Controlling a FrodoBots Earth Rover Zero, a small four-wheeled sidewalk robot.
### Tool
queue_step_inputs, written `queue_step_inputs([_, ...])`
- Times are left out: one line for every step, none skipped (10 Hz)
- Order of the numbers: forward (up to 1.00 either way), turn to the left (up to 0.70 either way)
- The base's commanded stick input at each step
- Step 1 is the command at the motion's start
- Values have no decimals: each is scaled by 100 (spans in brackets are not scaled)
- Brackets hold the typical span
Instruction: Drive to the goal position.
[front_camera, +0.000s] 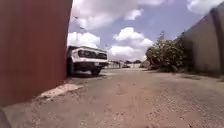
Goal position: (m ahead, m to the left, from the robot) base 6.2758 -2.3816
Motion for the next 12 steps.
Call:
queue_step_inputs([60,-15])
queue_step_inputs([60,-15])
queue_step_inputs([60,-15])
queue_step_inputs([60,-15])
queue_step_inputs([60,-15])
queue_step_inputs([60,-15])
queue_step_inputs([60,-15])
queue_step_inputs([60,-15])
queue_step_inputs([60,-15])
queue_step_inputs([60,-15])
queue_step_inputs([60,-15])
queue_step_inputs([60,-15])
